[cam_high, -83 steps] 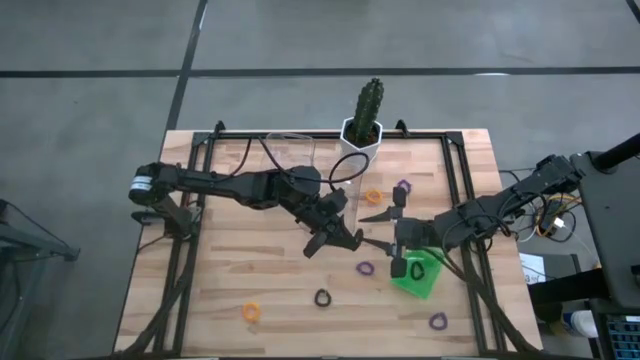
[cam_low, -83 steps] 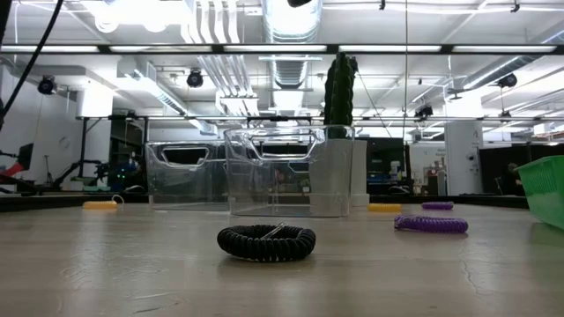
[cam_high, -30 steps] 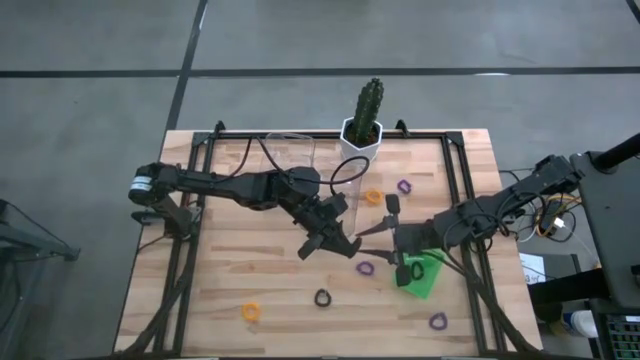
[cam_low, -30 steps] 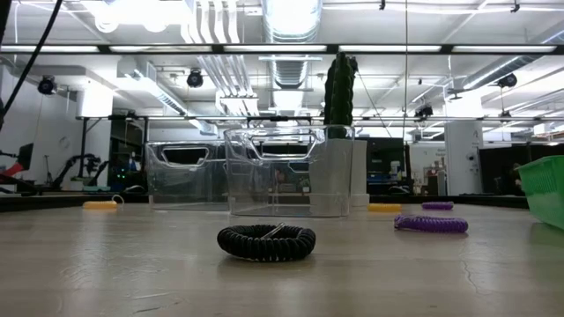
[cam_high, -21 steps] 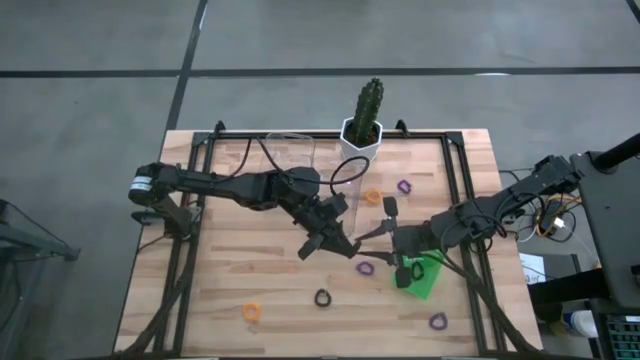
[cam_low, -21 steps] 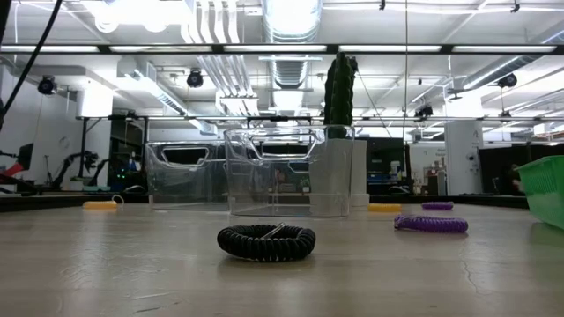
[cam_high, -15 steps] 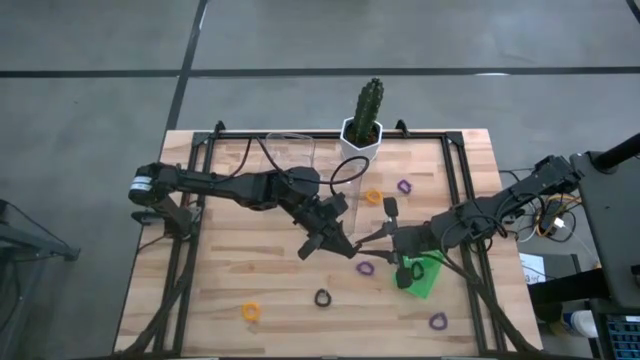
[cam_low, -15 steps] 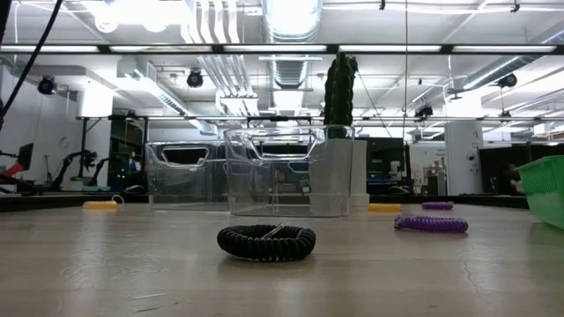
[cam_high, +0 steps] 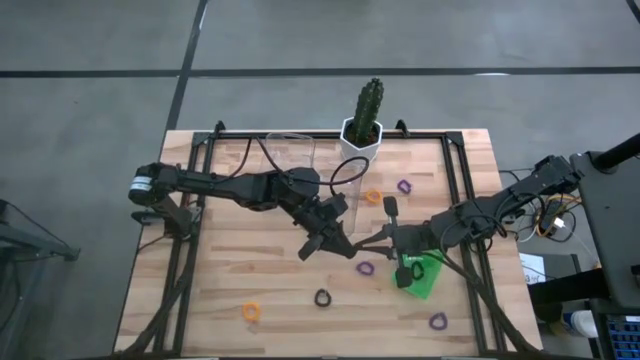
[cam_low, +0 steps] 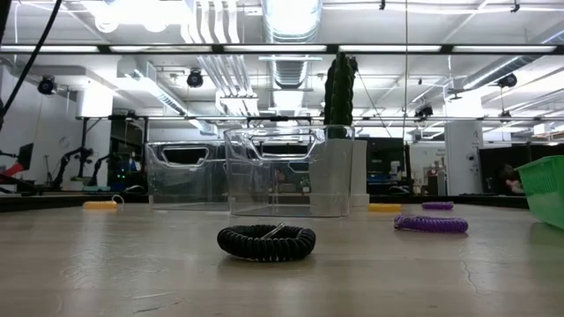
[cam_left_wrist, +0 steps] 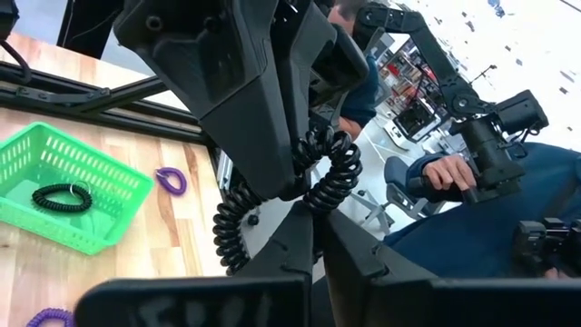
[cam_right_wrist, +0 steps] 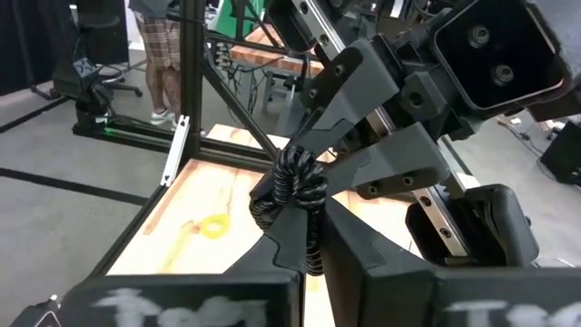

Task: Sort spring keychains
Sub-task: Put the top black spring keychain into the green bin

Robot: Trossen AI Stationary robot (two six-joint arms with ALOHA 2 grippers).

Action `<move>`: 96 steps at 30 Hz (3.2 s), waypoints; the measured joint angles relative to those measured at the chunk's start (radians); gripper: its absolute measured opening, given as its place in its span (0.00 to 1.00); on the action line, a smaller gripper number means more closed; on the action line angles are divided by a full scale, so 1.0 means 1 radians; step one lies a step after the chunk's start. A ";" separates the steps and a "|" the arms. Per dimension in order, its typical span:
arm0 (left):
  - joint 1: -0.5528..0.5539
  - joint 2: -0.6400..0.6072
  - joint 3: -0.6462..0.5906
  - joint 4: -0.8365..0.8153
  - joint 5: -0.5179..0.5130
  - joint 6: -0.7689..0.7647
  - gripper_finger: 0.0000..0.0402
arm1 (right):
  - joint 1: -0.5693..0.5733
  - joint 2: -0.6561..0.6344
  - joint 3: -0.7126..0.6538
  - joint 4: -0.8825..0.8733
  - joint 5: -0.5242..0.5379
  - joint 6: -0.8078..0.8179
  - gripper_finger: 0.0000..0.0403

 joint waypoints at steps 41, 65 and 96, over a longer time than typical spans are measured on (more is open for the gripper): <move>0.001 0.000 0.000 -0.165 -0.121 0.089 0.40 | 0.001 -0.007 0.000 -0.036 0.059 0.078 0.03; 0.015 -0.044 0.000 -0.139 -0.240 0.118 0.40 | 0.000 -0.004 -0.001 -0.185 0.087 0.249 0.03; 0.036 -0.238 -0.145 -0.638 -0.697 0.146 0.40 | 0.081 -0.005 -0.017 -1.012 -0.148 1.168 0.03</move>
